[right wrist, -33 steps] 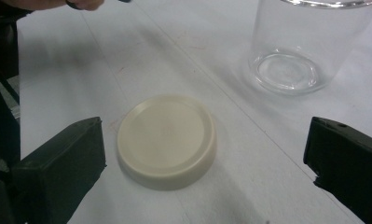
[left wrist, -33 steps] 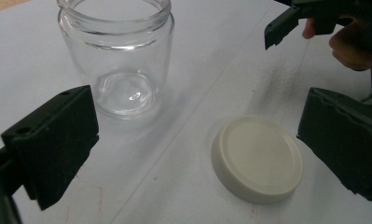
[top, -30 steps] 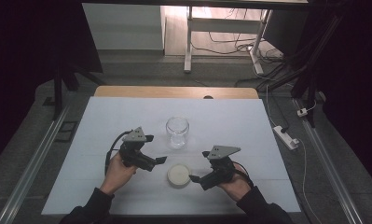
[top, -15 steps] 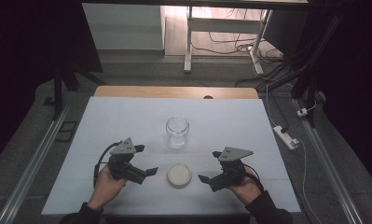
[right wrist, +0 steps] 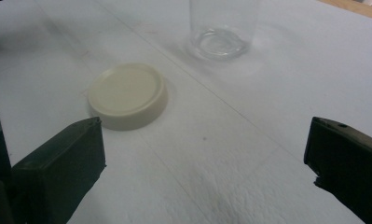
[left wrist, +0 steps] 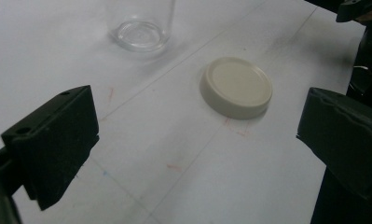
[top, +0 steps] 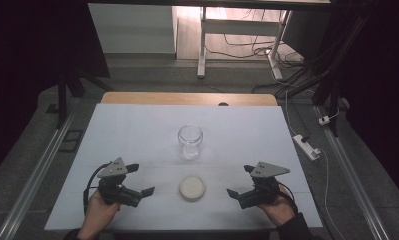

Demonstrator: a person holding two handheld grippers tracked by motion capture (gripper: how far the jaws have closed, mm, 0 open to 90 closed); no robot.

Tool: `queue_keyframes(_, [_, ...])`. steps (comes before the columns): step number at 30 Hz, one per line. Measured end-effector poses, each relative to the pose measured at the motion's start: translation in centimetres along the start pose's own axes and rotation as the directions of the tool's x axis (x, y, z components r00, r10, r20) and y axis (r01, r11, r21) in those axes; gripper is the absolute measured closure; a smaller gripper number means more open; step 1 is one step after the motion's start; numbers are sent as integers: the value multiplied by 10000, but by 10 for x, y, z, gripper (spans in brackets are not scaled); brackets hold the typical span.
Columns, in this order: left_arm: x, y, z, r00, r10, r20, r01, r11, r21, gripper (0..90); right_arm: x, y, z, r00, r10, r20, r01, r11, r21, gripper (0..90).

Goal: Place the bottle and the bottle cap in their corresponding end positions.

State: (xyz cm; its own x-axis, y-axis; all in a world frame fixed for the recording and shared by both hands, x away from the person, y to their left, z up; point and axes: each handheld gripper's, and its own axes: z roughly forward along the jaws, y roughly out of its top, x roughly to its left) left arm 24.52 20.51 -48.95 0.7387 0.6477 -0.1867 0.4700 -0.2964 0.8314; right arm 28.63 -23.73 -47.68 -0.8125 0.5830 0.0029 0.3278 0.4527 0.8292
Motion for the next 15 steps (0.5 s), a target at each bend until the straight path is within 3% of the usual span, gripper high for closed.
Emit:
queue_keyframes(7, [0, -14, -15, 9990, -258, -373, 257, 9997, -18, 0, -5, -12, -16, 9985, 316, 443, -314, 9995, -51, 0])
queue_keyframes(15, [1, -34, -35, 9933, -681, -932, 676, 9977, -83, 0, -10, -27, -34, 9926, 668, 1012, -662, 9978, -87, 0])
